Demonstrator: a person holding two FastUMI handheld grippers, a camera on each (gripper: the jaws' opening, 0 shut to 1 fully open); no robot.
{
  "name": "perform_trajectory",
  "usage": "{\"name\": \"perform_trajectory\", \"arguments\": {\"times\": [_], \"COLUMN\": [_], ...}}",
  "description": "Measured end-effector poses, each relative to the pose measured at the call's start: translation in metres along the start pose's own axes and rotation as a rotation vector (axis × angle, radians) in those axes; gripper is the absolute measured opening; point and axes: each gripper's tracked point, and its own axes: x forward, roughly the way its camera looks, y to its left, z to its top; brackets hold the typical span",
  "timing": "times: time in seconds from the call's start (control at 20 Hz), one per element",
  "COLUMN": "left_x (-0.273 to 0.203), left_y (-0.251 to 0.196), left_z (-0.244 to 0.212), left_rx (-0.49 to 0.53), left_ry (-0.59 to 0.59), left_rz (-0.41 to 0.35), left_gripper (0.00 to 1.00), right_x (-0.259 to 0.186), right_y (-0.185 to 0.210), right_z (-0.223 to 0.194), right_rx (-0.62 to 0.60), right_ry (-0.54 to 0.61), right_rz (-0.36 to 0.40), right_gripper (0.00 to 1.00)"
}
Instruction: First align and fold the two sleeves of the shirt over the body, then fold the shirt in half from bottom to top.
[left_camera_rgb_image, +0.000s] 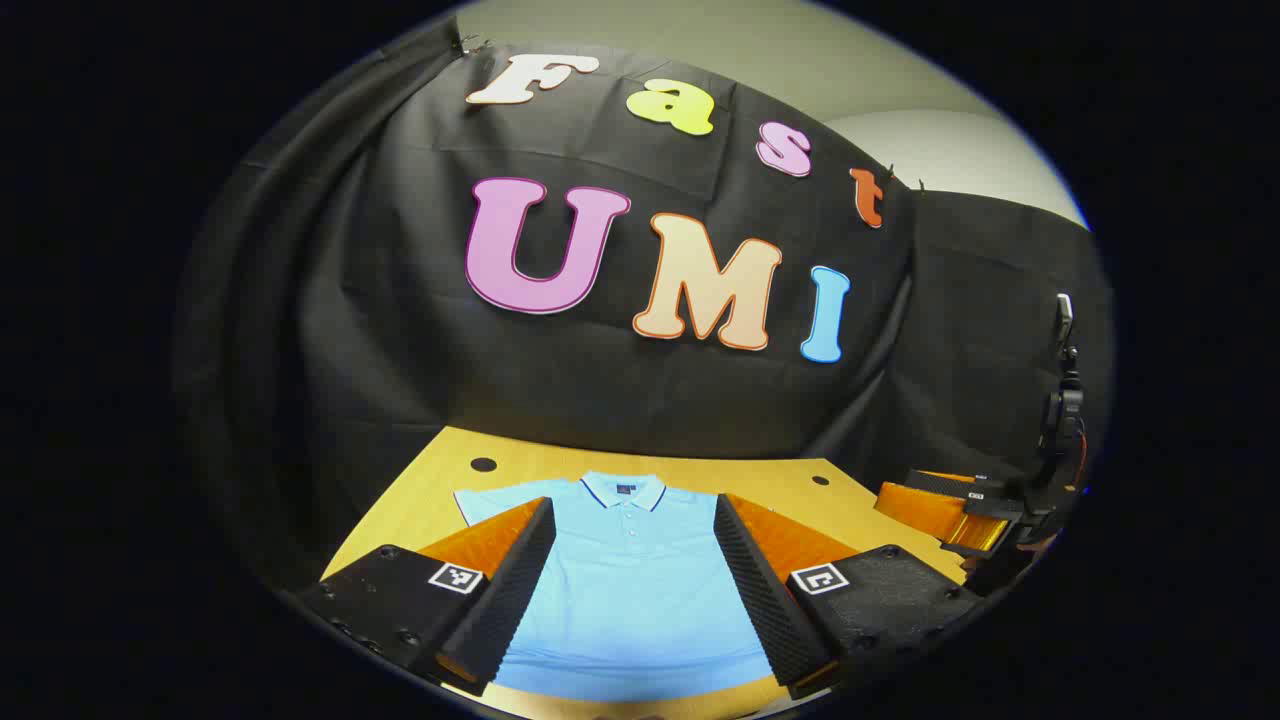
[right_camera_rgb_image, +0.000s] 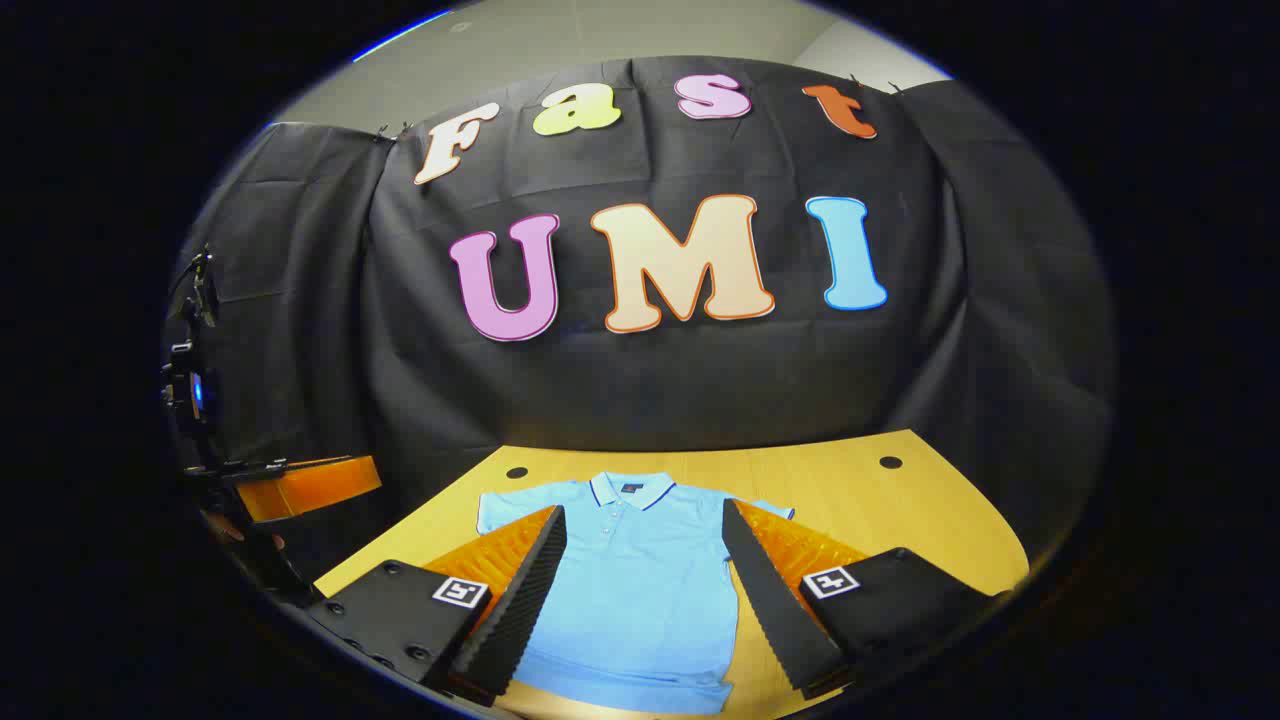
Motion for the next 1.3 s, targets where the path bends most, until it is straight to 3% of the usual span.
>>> {"name": "perform_trajectory", "arguments": {"times": [0.35, 0.4, 0.45, 0.95, 1.3], "left_x": [0.003, 0.004, 0.005, 0.018, 0.024], "left_y": [0.004, 0.006, 0.007, 0.004, 0.004], "left_z": [-0.008, -0.009, -0.01, -0.018, -0.026], "left_rx": [-0.016, -0.015, -0.016, -0.002, -0.011], "left_ry": [0.033, 0.037, 0.043, 0.079, 0.098], "left_rz": [0.045, 0.055, 0.059, 0.07, 0.08], "left_gripper": [0.95, 0.95, 0.95, 0.95, 0.95], "right_x": [0.016, 0.018, 0.021, 0.034, 0.08], "right_y": [-0.006, -0.008, -0.008, -0.029, -0.076], "right_z": [-0.011, -0.011, -0.012, -0.014, -0.041], "right_rx": [-0.047, -0.05, -0.05, -0.018, -0.032], "right_ry": [0.042, 0.044, 0.051, 0.053, 0.121], "right_rz": [0.024, 0.024, 0.027, 0.006, -0.034], "right_gripper": [0.97, 0.93, 0.97, 0.98, 0.98]}}
